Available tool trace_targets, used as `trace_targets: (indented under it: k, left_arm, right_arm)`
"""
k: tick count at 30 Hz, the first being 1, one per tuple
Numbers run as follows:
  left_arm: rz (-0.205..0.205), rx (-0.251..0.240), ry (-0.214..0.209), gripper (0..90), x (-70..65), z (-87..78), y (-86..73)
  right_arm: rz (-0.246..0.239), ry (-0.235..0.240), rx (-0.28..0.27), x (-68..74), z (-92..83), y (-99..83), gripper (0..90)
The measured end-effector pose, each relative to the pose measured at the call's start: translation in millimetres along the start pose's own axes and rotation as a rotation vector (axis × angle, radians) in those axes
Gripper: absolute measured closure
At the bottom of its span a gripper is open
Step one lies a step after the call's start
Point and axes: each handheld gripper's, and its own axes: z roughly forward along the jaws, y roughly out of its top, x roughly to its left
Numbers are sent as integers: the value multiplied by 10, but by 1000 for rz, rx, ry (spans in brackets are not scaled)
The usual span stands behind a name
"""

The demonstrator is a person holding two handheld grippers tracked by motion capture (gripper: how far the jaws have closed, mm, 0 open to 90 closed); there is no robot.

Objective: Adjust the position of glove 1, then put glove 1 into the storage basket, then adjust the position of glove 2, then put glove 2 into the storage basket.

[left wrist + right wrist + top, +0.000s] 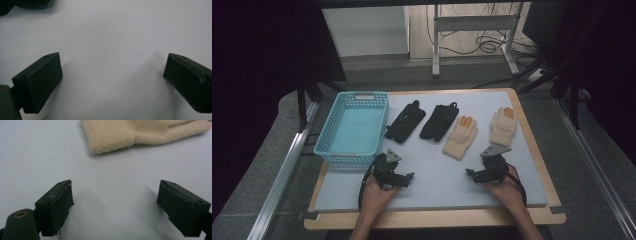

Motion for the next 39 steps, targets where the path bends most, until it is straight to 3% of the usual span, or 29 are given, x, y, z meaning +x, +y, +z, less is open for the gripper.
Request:
trace_targets:
  k: [30,39]
  left_arm:
    - [7,-5,-1,33,-2,-2,-3]
    - [10,-9,-2,42,-7,-5,-6]
  right_arm:
    - [15,7,6,0,-10,23,144]
    - [34,42,-24,-28,-11,208,170]
